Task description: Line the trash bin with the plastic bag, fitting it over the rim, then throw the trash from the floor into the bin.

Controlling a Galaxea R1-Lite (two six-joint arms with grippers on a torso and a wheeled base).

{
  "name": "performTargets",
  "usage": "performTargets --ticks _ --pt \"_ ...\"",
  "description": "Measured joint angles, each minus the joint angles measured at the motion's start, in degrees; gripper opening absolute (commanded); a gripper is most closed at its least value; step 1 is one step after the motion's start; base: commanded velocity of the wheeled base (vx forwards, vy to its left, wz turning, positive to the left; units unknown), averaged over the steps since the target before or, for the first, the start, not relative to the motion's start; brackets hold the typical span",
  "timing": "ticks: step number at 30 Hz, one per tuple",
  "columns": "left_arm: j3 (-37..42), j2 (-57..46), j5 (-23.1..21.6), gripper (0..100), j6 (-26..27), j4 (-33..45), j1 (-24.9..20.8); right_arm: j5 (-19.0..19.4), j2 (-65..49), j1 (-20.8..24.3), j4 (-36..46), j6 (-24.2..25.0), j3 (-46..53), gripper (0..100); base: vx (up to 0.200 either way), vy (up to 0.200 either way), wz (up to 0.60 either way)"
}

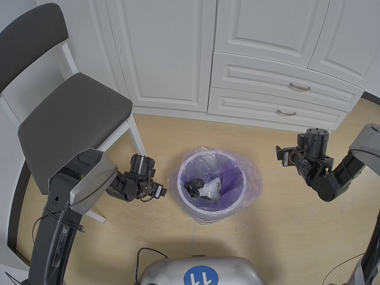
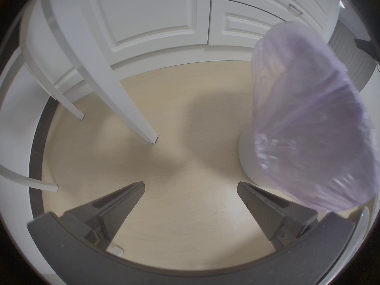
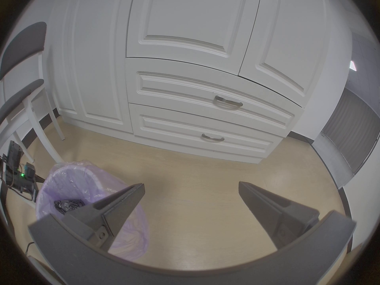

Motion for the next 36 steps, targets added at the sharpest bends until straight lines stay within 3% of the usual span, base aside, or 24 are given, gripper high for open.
performTargets --ticks 16,25,30,36 --pt "41.87 -31.06 0.12 100 3.21 -25.65 -4.96 -0.12 -11.47 2.49 -0.26 -0.09 8.06 100 0.000 0.000 0.00" --pt "56.82 -50.91 0.09 100 3.32 -40.80 -9.02 0.65 -26.40 3.33 -0.13 -0.11 15.99 100 0.000 0.000 0.00" --pt "58.25 -60.55 0.12 100 3.34 -39.36 -9.59 2.05 -35.61 3.00 6.07 -2.66 17.51 100 0.000 0.000 0.00" --pt "55.21 -71.23 0.11 100 1.84 -27.34 -7.75 2.86 -46.69 1.95 26.90 -4.11 13.31 100 0.000 0.000 0.00"
